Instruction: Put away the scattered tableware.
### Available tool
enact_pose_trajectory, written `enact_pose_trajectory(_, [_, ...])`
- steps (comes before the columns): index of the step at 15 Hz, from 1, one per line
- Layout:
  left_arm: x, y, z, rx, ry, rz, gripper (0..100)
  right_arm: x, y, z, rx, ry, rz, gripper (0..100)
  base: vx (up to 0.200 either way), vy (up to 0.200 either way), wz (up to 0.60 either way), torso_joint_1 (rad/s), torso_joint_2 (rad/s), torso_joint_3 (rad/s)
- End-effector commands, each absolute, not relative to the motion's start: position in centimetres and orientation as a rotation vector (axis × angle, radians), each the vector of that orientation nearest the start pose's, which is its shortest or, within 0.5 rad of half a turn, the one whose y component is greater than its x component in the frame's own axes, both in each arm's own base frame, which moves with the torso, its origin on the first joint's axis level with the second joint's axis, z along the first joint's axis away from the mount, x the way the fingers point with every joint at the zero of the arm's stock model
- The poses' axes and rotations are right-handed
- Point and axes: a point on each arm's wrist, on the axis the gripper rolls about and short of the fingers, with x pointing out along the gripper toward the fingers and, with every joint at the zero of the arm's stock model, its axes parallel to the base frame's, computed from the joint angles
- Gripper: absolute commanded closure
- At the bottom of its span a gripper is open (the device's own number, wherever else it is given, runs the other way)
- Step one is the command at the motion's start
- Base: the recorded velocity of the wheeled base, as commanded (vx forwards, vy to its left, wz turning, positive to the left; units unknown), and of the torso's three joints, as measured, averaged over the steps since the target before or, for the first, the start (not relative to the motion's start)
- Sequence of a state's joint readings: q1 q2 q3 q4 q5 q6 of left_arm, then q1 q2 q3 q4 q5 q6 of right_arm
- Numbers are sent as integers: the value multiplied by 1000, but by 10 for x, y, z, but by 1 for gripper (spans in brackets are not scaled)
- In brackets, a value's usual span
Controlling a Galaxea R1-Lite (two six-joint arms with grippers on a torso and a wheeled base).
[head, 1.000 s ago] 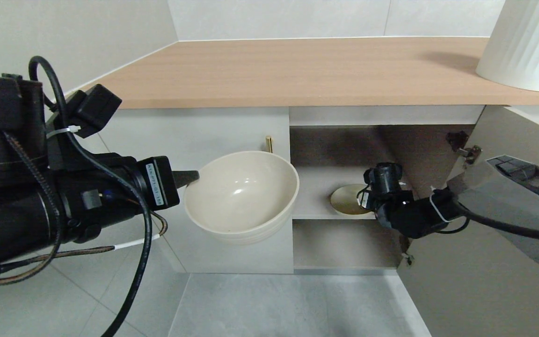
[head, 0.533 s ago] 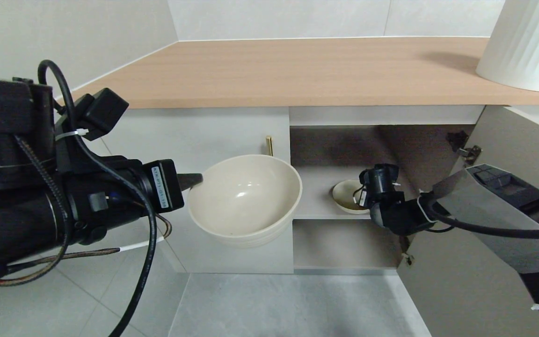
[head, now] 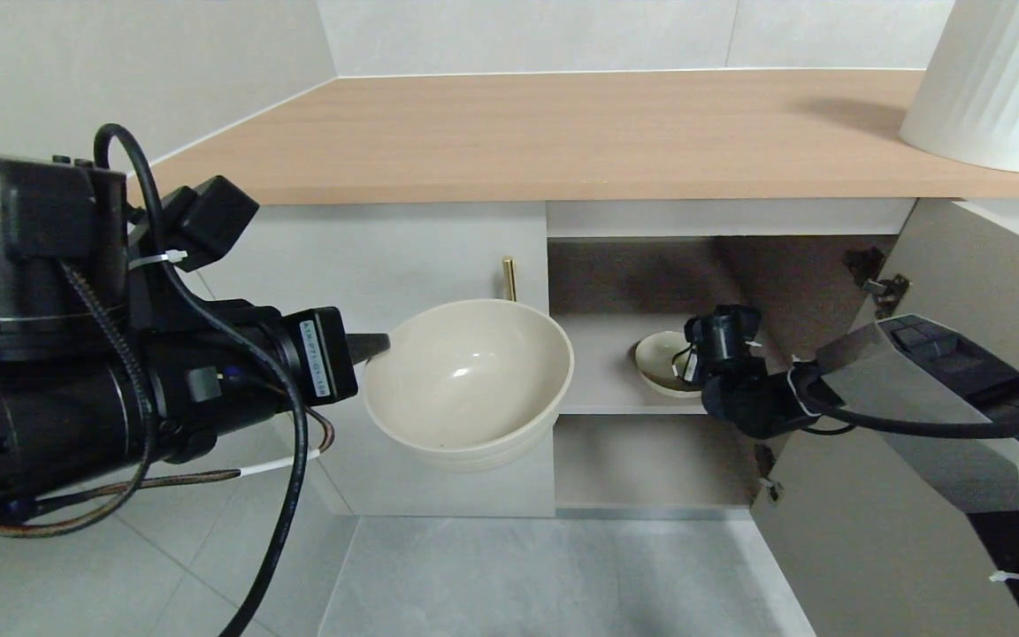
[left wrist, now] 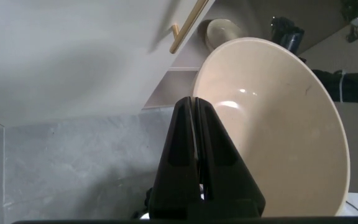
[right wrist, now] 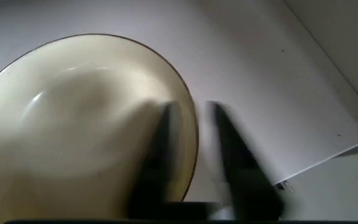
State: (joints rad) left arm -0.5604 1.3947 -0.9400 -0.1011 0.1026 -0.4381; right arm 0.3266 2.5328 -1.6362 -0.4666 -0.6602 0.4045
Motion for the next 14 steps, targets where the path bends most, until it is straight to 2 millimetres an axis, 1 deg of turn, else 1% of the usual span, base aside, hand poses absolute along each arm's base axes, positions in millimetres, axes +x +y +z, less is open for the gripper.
enact_pose_trajectory(1, [202,-124,247,-305,444,-367,100,483,149,45,217,288,-399,0,0,0,0,0,0,0])
enact_pose_trajectory(2, [202,-124,247,-305,444,-367,100,483,148,46,224,285,-401,0,0,0,0,0,0,0])
enact_pose_trajectory(3, [203,-125,247,-304,446,-367,100,481,147,56,234,273,-401,0,0,0,0,0,0,0])
enact_pose_trajectory(4, [203,-126,246,-303,448,-369,100,474,145,68,246,267,-400,0,0,0,0,0,0,0])
enact_pose_trajectory(5, [202,-129,245,-299,454,-380,100,463,142,82,248,268,-396,0,0,0,0,0,0,0])
enact_pose_trajectory(6, [204,-132,243,-290,461,-387,100,444,141,97,242,283,-377,0,0,0,0,0,0,0])
enact_pose_trajectory(9, [213,-140,233,-209,473,-396,100,367,138,170,273,325,-109,0,0,0,0,0,0,0])
enact_pose_trajectory(10, [215,-145,228,-185,479,-411,100,338,138,196,265,351,-33,0,0,0,0,0,0,0])
enact_pose_trajectory(11, [217,-152,222,-143,492,-432,100,313,136,217,254,383,11,0,0,0,0,0,0,0])
enact_pose_trajectory(12, [217,-160,214,-95,509,-452,100,291,136,233,241,416,49,0,0,0,0,0,0,0])
enact_pose_trajectory(13, [218,-166,209,-70,524,-461,100,272,138,243,232,445,103,0,0,0,0,0,0,0])
enact_pose_trajectory(14, [219,-170,205,-63,535,-466,100,259,139,250,226,461,145,0,0,0,0,0,0,0])
